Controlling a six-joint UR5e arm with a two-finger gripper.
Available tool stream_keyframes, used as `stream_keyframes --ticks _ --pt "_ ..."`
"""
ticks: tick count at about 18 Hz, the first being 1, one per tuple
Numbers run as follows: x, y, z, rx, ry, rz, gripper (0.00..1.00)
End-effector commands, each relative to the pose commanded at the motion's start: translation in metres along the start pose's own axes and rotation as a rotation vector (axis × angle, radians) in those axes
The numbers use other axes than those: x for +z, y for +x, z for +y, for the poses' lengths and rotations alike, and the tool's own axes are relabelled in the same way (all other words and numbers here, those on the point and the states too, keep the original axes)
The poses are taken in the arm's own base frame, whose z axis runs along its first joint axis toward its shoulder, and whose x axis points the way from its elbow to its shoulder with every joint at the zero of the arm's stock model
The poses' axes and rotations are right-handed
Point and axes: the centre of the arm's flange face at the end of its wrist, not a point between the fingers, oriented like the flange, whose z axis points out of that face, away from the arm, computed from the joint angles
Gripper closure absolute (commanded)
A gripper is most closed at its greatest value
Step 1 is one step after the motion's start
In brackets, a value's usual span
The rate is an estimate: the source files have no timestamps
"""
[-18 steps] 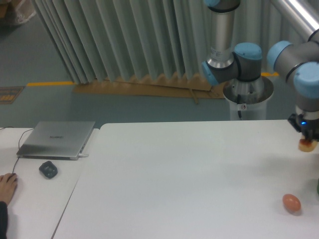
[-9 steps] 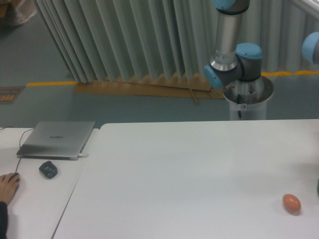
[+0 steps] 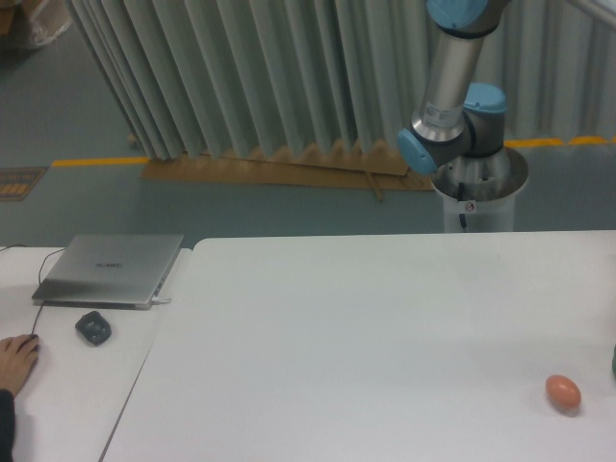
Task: Place the bread in the basket
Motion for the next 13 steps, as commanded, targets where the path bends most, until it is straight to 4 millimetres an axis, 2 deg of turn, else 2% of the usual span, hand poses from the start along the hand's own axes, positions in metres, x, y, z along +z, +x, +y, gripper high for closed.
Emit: stream_keyframes --ticks 13 --pt "-0.0042 -0.0033 0.0005 -0.005 0.006 -0.016 0.0"
